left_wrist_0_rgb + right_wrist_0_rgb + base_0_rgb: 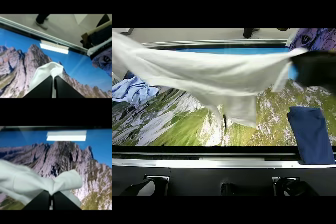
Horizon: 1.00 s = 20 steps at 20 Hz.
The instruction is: Fold the clothes and pants, and hang the long-sleeved shirts on hangers.
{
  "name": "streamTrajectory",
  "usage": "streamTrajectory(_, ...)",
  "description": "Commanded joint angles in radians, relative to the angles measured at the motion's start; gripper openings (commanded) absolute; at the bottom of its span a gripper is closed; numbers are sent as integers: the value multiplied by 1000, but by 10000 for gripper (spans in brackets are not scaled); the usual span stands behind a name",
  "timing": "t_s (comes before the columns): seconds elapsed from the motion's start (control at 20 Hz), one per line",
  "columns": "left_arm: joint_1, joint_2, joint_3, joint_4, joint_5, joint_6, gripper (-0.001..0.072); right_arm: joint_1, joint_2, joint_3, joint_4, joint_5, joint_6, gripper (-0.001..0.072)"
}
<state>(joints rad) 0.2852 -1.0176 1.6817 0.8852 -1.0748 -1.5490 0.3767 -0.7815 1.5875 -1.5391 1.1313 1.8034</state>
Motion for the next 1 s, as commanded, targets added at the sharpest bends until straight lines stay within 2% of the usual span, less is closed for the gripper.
streamTrajectory(0.0, 31, 159, 8, 85, -71, -15, 18, -8, 74, 129, -27, 59, -27, 29)
streamTrajectory(0.25, 16, 194, 6, 85, -70, -23, 18, -8, 24, 135, -100, -31, 42, 29)
streamTrajectory(0.45, -30, 44, -36, 117, -29, -23, 18, -8, -224, 135, -289, -64, 159, 30)
streamTrajectory(0.55, -66, -68, -73, 160, 34, -24, 18, -8, -395, 135, -309, -126, 229, 31)
streamTrajectory(0.7, -114, -281, -102, 193, 129, -54, 18, -8, -666, 135, -250, -235, 351, 31)
streamTrajectory(0.8, -140, -424, -102, 193, 169, -53, 18, -8, -816, 135, -134, -294, 367, 31)
streamTrajectory(0.95, -174, -618, -101, 192, 175, -54, 18, -8, -975, 135, 68, -295, 364, 32)
